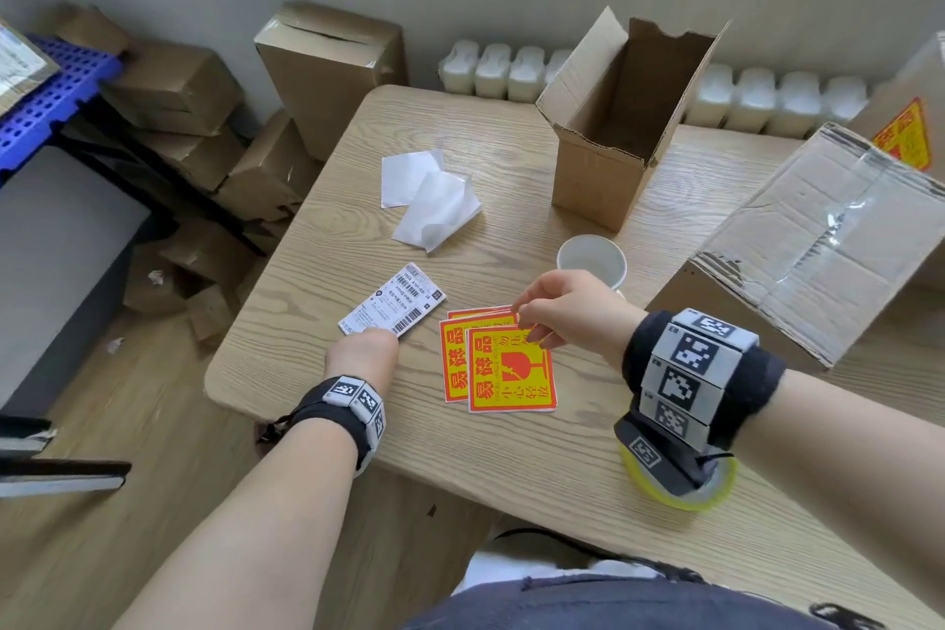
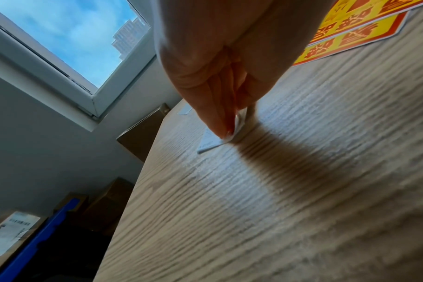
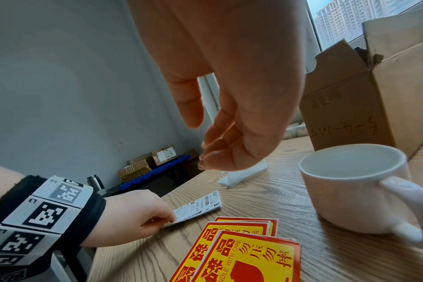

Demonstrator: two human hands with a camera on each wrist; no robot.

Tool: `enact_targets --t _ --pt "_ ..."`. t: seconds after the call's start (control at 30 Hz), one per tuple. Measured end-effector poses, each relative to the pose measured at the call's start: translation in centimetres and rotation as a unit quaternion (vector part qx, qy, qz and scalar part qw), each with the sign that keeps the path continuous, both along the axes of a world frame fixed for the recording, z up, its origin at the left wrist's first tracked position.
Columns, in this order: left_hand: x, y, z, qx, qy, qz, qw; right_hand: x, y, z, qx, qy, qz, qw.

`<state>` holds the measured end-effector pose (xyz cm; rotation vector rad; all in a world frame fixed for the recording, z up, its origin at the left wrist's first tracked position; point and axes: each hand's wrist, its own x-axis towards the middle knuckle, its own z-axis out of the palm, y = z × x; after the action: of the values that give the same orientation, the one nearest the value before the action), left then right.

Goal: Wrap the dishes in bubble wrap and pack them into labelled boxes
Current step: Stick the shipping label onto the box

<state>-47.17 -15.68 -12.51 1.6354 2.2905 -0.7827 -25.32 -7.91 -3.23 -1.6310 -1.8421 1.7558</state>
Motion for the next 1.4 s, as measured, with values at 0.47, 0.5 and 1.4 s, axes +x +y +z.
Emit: enact_targets --t 0.47,0.5,1.4 --pt "-0.3 0.2 2.2 0.091 -0.056 0.002 0.994 -0.8 -0.6 -0.4 -0.006 0.004 0.009 1.000" --pt "-0.2 0.0 2.2 0.108 -0.066 0.002 0.992 -1.0 -0.7 -0.5 -0.009 0.005 0.013 1.000" --pt "4.6 -1.1 5.3 0.283 -0.439 0.216 0.825 -5.5 -1.6 -4.3 -0.116 0.062 -0.084 0.988"
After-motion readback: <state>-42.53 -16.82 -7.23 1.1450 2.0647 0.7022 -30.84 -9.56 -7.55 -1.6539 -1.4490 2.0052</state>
